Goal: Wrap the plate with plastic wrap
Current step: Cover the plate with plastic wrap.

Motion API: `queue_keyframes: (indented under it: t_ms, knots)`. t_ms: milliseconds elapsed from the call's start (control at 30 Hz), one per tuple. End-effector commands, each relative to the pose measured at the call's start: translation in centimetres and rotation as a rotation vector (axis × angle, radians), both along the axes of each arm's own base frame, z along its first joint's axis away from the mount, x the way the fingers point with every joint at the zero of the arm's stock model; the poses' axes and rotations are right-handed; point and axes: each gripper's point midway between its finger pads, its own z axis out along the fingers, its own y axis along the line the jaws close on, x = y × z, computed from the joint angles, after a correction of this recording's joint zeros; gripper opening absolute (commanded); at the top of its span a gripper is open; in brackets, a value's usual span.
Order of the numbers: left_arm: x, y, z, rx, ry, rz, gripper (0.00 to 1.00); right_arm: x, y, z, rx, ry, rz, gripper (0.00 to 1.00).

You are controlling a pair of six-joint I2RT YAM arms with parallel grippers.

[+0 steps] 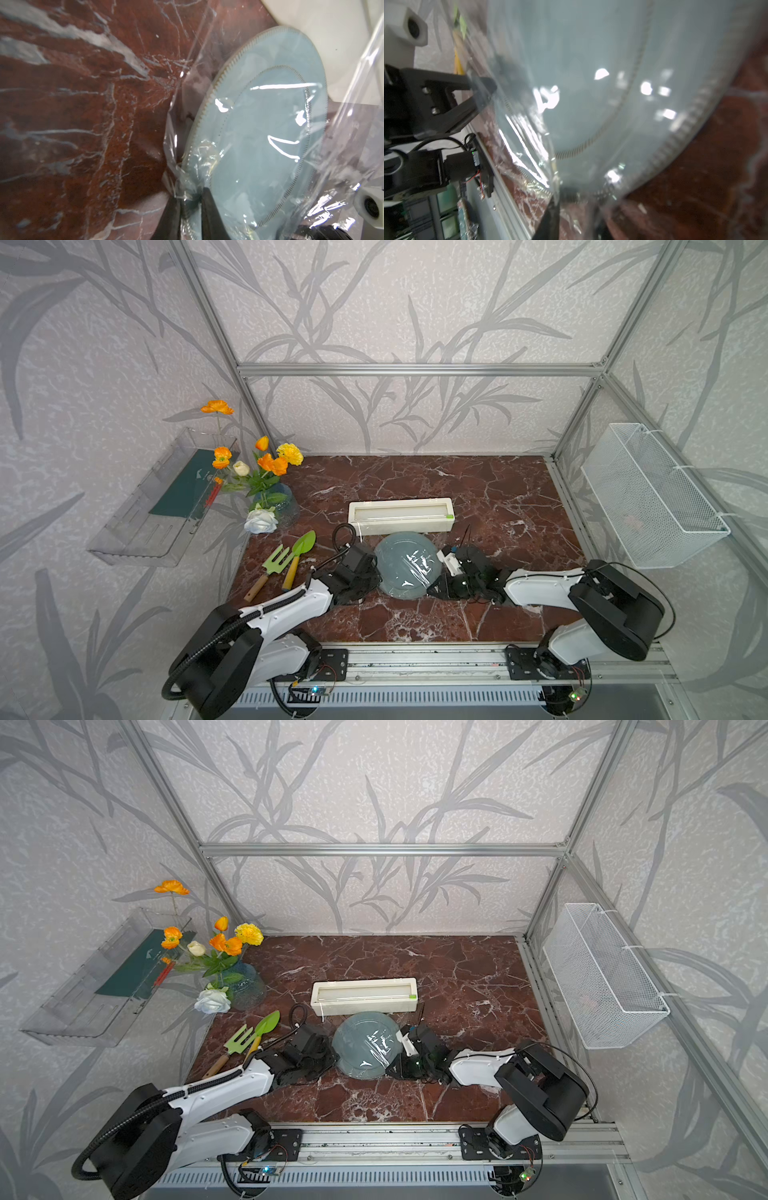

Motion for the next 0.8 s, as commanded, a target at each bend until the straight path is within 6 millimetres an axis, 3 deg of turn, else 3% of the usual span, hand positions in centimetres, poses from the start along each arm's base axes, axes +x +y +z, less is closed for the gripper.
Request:
queue_keyframes:
  t_ms: [0,233,400,767]
  knots:
    - [-2.2,2.7,-2.2,0.144,0.097,0.005,0.10,-0.4,-0.9,-1.5,-0.058,0.013,-0.008,0.12]
    - [-2.3,3.1,-2.0,0.188,0.116,-0.010,0.07,-1.2,-1.9,-1.3,-0.088,0.027,0.011,0.07]
    - [-2.4,3.6,-1.2,0.197,0.098,-0.005,0.00,-1.6,-2.8,-0.7,-0.101,0.015,0.018,0.07]
    - [-2.3,3.7,0.3,0.195,0.067,-0.012,0.00,-1.7,-2.4,0.5,-0.061,0.013,0.023,0.05]
